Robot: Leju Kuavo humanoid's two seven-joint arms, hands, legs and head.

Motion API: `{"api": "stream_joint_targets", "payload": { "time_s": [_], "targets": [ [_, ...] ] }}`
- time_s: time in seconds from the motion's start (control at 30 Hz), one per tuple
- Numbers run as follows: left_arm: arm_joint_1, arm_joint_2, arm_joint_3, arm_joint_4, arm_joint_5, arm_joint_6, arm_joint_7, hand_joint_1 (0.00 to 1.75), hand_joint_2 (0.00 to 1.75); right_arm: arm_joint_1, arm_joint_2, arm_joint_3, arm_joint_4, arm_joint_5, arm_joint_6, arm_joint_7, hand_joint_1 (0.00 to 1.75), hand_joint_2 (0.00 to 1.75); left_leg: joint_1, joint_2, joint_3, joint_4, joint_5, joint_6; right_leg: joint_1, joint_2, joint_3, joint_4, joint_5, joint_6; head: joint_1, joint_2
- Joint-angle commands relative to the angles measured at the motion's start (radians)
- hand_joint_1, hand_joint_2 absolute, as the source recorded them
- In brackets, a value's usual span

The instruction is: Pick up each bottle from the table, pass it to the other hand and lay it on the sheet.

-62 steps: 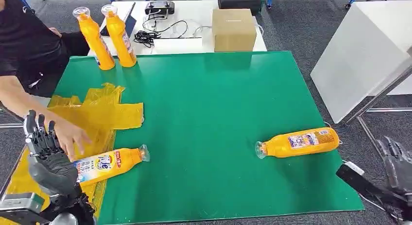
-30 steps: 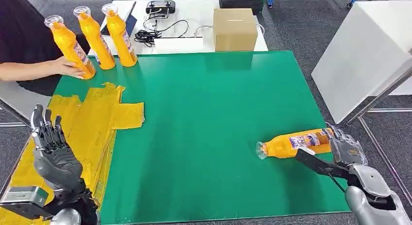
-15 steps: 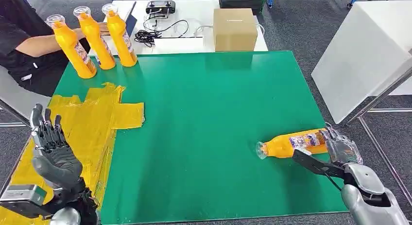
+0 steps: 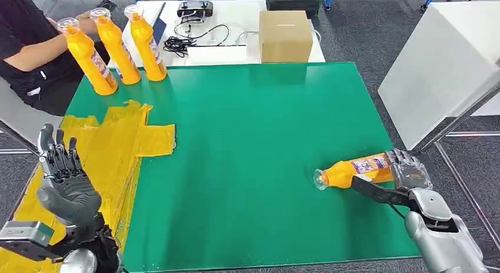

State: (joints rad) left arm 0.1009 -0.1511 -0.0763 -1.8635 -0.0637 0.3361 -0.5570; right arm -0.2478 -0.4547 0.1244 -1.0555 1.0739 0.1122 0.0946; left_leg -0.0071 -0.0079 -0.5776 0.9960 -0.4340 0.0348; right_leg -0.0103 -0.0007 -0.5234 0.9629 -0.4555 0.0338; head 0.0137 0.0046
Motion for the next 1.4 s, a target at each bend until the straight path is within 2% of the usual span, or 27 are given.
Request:
{"api": "stream_joint_targets", "payload": {
  "time_s": [0.03, 0.17, 0.3, 0.73, 1.07, 1.23, 1.27, 1.3, 1.4],
  "targets": [
    [-0.034, 0.020, 0.002, 0.064, 0.028, -0.005, -0.008, 0.00, 0.00, -0.082, 0.045, 0.093, 0.241, 0.006, 0.016, -0.031, 1.75, 1.75, 0.002, 0.001, 0.004, -0.001, 0.000, -0.001, 0.002, 0.000, 0.004, -0.003, 0.001, -0.001, 0.000, 0.000],
    [-0.033, 0.020, 0.001, 0.064, 0.029, -0.005, -0.009, 0.00, 0.00, -0.079, 0.046, 0.097, 0.245, 0.006, 0.016, -0.031, 1.75, 1.75, 0.003, 0.000, 0.008, -0.002, 0.000, -0.003, 0.003, -0.001, 0.009, -0.006, 0.001, -0.001, 0.000, 0.000],
    [-0.034, 0.021, -0.001, 0.065, 0.035, -0.006, -0.011, 0.00, 0.00, -0.079, 0.044, 0.107, 0.248, 0.001, 0.023, -0.037, 1.73, 1.75, 0.003, -0.001, 0.013, -0.002, -0.001, -0.002, 0.002, -0.001, 0.004, -0.005, 0.001, -0.001, 0.001, 0.000],
    [-0.047, 0.028, -0.005, 0.068, 0.065, -0.020, -0.028, 0.00, 0.00, -0.065, 0.022, 0.156, 0.289, -0.020, 0.085, -0.069, 1.75, 1.75, 0.003, -0.001, 0.018, -0.002, -0.002, -0.001, 0.003, -0.003, 0.009, -0.006, 0.000, -0.001, 0.001, 0.000],
    [-0.052, 0.027, -0.006, 0.065, 0.065, -0.019, -0.028, 0.00, 0.00, -0.065, 0.025, 0.159, 0.286, -0.020, 0.085, -0.069, 1.75, 1.75, 0.006, -0.002, 0.019, -0.004, 0.000, -0.003, 0.006, -0.004, 0.011, -0.009, 0.002, -0.002, 0.001, 0.000],
    [-0.050, 0.027, -0.006, 0.065, 0.066, -0.018, -0.024, 0.00, 0.00, -0.066, 0.025, 0.159, 0.287, -0.024, 0.094, -0.065, 1.75, 1.75, 0.004, 0.000, 0.025, -0.002, -0.003, -0.001, 0.004, -0.002, 0.016, -0.007, 0.000, -0.001, 0.001, 0.000],
    [-0.049, 0.030, -0.008, 0.070, 0.068, -0.020, -0.025, 0.00, 0.00, -0.061, 0.014, 0.170, 0.286, -0.027, 0.110, -0.073, 0.09, 1.75, 0.005, -0.001, 0.023, -0.003, -0.001, -0.002, 0.005, -0.003, 0.014, -0.009, 0.002, -0.001, 0.001, 0.000],
    [-0.048, 0.029, -0.008, 0.071, 0.070, -0.019, -0.026, 0.00, 0.00, -0.056, 0.013, 0.168, 0.290, -0.033, 0.111, -0.074, 0.00, 1.75, 0.004, 0.000, 0.025, -0.002, -0.003, -0.002, 0.005, -0.002, 0.016, -0.007, 0.000, -0.001, 0.001, 0.000],
    [-0.050, 0.032, -0.015, 0.070, 0.074, -0.022, -0.034, 0.00, 0.00, -0.047, 0.001, 0.196, 0.300, -0.024, 0.114, -0.087, 0.00, 1.75, 0.005, -0.002, 0.023, -0.003, -0.001, -0.002, 0.006, -0.004, 0.015, -0.010, 0.002, -0.001, 0.000, 0.000]
  ]
}}
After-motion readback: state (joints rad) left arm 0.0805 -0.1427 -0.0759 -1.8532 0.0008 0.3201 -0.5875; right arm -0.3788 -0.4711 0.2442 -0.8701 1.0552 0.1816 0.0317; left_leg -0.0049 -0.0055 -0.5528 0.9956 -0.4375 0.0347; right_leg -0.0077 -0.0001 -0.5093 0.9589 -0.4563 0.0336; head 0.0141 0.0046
